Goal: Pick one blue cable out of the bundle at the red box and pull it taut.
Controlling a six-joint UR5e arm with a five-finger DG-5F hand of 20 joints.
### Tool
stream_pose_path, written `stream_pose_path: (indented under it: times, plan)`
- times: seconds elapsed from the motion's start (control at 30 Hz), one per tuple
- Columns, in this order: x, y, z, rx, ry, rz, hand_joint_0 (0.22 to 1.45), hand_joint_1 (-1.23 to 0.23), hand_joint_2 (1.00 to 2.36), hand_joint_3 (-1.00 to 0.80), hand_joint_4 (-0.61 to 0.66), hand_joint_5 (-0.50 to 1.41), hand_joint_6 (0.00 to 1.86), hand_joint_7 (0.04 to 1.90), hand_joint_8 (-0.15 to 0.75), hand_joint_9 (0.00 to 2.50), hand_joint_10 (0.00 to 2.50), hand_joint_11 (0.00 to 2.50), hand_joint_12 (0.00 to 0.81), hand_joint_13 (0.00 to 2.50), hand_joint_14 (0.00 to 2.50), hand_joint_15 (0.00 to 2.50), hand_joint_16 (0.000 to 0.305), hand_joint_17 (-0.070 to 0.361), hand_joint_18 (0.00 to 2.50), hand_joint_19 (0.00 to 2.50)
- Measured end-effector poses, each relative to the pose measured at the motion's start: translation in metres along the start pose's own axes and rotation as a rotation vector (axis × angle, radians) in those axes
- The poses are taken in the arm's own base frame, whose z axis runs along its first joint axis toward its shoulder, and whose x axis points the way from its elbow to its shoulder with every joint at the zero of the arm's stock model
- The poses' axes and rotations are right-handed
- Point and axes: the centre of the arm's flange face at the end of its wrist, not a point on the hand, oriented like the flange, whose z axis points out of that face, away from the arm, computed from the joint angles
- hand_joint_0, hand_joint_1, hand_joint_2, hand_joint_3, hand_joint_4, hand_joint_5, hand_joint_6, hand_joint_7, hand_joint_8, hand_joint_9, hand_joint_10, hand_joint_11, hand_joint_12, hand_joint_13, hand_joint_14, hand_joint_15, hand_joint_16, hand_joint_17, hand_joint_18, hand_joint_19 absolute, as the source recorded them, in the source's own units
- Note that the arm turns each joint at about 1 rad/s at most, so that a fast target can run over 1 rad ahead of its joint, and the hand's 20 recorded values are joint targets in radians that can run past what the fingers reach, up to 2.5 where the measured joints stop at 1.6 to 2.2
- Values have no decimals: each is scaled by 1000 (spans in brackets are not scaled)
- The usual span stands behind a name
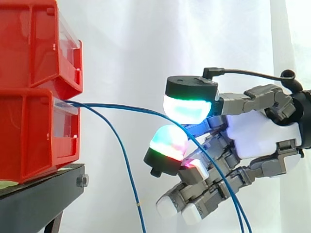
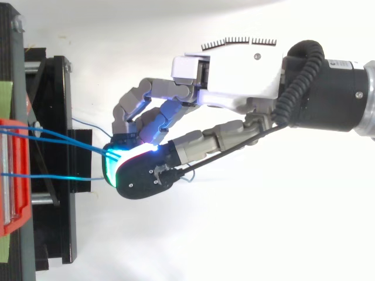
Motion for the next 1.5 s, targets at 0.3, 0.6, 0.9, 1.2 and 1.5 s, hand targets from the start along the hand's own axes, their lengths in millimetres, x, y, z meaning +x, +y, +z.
stream_pose_path:
  times: [0.3,0.6,0.9,1.2,1.5]
  plan:
    - [0,3,1,-6,0,1,607,-681,1010,-368,108,-215,935,897,305,895,12,1104,382,529,11,346,50,112,531,265]
    - [-4,3,1,-5,-4,-1,533,-514,1001,-479,120,-204,919,918,334,912,10,1093,397,524,13,351,53,119,519,275]
    - [-12,1,0,4,-18,-12,583,-567,1013,-311,108,-202,915,951,327,914,11,1098,387,519,11,351,51,115,504,294]
    - [-14,2,-1,7,-26,-13,600,-677,1017,-210,101,-198,927,931,317,929,11,1117,384,545,11,341,50,112,541,253]
    - [-20,5,-2,3,-42,-16,667,-783,1011,-351,65,-195,923,959,318,940,14,1109,379,554,11,323,49,111,561,211]
